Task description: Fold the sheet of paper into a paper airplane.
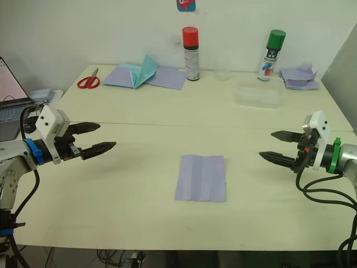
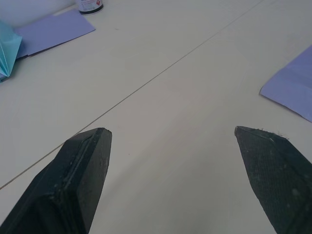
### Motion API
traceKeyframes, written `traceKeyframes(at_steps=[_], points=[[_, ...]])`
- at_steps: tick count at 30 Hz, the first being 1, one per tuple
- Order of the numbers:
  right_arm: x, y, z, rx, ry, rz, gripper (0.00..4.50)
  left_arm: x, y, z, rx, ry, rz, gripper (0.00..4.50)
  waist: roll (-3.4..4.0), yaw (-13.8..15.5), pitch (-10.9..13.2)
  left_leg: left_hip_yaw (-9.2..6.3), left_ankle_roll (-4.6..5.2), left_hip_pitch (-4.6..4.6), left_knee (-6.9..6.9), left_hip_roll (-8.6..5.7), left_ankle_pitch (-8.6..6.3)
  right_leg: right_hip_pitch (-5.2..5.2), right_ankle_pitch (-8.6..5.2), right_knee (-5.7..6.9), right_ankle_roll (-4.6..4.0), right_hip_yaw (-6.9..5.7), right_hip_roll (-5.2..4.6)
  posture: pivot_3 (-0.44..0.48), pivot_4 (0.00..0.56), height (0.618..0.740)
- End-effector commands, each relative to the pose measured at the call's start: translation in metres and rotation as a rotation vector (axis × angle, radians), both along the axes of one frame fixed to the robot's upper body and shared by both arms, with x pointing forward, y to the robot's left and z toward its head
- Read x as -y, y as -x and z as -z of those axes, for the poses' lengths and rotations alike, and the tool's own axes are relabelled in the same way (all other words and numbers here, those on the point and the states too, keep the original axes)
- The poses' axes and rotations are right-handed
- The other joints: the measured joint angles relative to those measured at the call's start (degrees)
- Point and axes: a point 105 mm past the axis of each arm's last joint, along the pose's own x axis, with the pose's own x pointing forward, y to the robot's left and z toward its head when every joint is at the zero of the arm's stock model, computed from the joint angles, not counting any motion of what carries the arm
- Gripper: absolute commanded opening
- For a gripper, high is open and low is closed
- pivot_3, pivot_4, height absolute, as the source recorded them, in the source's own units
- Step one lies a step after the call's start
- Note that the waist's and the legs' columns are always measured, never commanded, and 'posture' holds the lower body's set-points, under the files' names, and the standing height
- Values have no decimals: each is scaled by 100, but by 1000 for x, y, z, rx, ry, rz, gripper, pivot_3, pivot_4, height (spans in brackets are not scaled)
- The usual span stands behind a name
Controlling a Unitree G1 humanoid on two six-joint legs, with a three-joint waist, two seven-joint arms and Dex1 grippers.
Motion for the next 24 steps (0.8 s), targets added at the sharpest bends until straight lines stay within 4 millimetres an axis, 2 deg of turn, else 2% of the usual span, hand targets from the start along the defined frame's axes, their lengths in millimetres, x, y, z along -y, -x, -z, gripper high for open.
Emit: traceKeyframes(at_steps=[1,11,16,21,24], points=[[8,-3,-10,45,7,21,4500,2,0,-5,66,-22,-10,4431,1,0,-1,0,0,0,0,0,0,0,0,0,0,0,0,0,150,740],[11,-2,0,-7,38,19,4500,29,4,6,14,44,86,4431,0,0,0,-1,0,2,1,-1,0,3,0,1,0,1,0,0,150,740],[6,-2,2,-9,46,10,4500,39,8,4,4,58,134,4431,0,0,0,-1,-1,2,2,-2,1,3,0,2,0,1,0,0,150,740],[2,0,3,-10,30,9,4500,50,14,11,-28,62,192,4431,0,-1,0,-1,-1,2,2,-2,1,3,0,3,0,1,0,0,150,740],[-3,2,-1,-13,20,-10,4500,60,18,7,-26,74,246,3873,0,-1,0,-2,-2,1,2,-1,1,3,0,3,0,1,0,0,150,740]])
